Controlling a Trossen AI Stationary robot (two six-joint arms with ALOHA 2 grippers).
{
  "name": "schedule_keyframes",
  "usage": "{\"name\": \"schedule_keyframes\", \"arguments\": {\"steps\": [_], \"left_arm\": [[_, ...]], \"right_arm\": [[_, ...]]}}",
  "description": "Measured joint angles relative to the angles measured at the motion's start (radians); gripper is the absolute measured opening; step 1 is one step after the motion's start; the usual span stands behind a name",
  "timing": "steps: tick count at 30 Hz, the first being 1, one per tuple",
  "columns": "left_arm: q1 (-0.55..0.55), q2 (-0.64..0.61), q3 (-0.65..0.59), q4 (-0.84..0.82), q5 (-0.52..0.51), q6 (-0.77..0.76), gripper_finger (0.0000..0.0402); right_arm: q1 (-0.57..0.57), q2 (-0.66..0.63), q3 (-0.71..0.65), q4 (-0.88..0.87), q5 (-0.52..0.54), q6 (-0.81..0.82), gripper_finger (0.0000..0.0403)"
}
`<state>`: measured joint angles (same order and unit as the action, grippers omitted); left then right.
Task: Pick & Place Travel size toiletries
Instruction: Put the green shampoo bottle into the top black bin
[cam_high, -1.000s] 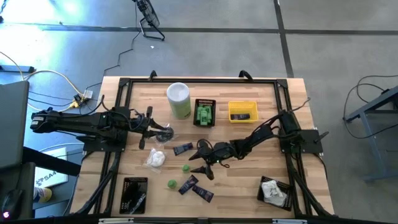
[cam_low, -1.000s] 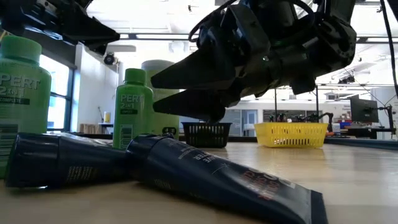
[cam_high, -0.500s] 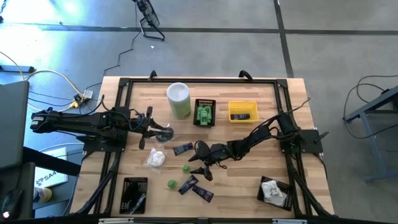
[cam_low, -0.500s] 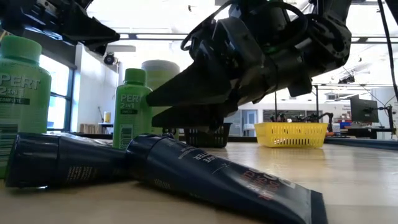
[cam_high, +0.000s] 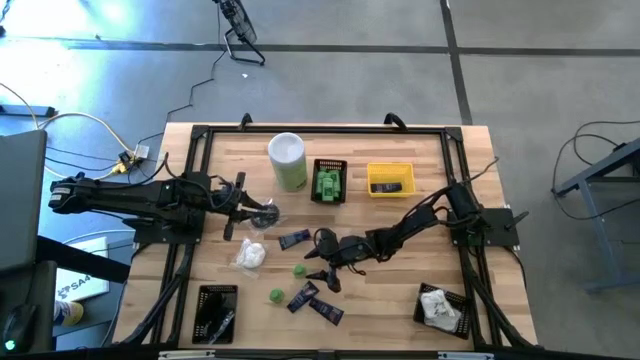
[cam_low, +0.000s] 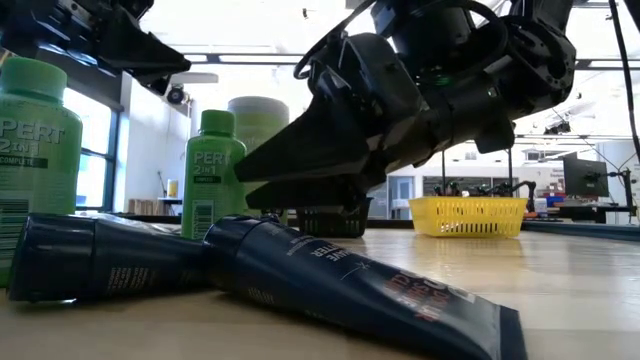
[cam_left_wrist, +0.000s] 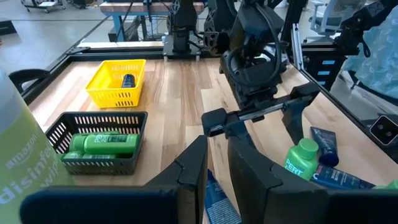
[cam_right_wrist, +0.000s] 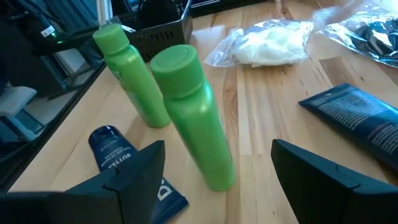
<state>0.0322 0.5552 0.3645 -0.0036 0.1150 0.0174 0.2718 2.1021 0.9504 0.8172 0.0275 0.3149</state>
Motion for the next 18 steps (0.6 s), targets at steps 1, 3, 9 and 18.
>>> {"name": "schedule_keyframes", "arguments": {"steps": [1, 3, 9, 18], "left_arm": [[0.000, 0.000, 0.000, 0.000, 0.000, 0.000, 0.0061], [0.000, 0.000, 0.000, 0.000, 0.000, 0.000, 0.0061], [0.000, 0.000, 0.000, 0.002, -0.002, 0.002, 0.0061], [0.000, 0.000, 0.000, 0.004, -0.005, 0.003, 0.0061]], "right_arm": [[0.000, 0.000, 0.000, -0.002, 0.000, 0.000, 0.0286], [0.000, 0.000, 0.000, 0.001, 0.011, 0.000, 0.0286], [0.000, 0.000, 0.000, 0.005, 0.028, 0.003, 0.0286], [0.006, 0.000, 0.000, 0.026, 0.060, 0.003, 0.0286]]}}
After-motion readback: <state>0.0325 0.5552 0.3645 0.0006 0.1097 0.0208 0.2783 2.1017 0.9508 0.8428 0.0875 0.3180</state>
